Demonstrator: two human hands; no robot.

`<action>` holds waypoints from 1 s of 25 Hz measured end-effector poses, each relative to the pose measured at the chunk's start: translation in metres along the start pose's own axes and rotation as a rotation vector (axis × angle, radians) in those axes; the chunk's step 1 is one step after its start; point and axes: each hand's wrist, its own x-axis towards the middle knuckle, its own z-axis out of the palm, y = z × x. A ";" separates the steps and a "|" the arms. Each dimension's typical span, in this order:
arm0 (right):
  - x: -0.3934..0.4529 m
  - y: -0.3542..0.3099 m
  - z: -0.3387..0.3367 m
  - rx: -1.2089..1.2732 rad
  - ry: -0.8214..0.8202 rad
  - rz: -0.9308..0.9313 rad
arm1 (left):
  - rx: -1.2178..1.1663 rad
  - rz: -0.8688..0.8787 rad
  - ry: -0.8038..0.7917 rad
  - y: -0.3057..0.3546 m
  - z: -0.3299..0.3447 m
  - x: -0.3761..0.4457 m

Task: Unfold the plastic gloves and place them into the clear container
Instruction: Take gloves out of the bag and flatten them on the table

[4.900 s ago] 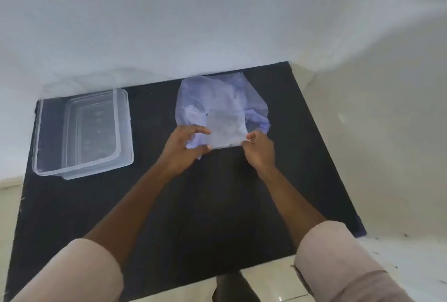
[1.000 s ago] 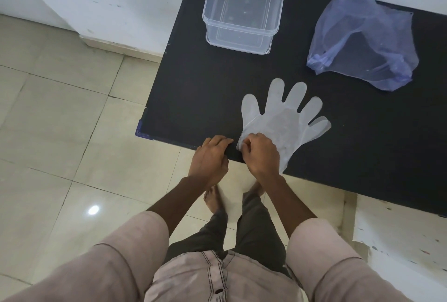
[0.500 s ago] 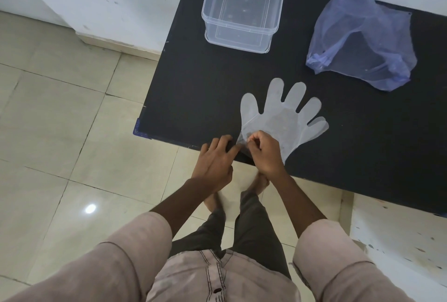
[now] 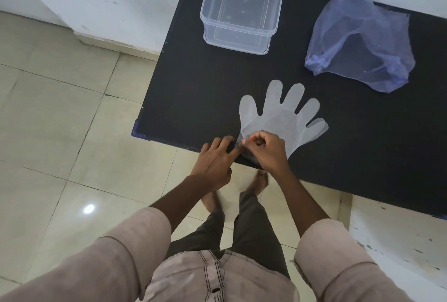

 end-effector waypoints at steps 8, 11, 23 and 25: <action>0.006 0.002 0.001 -0.022 0.075 -0.032 | 0.086 0.157 0.045 0.003 0.013 -0.009; 0.006 0.005 -0.003 0.009 0.043 -0.007 | 0.153 0.244 -0.051 0.004 0.022 -0.008; 0.014 -0.022 -0.091 -0.177 0.134 -0.135 | 0.143 0.202 -0.207 0.010 0.006 -0.003; 0.021 -0.030 -0.123 -0.237 0.136 -0.099 | 0.135 0.198 -0.237 0.011 -0.001 -0.001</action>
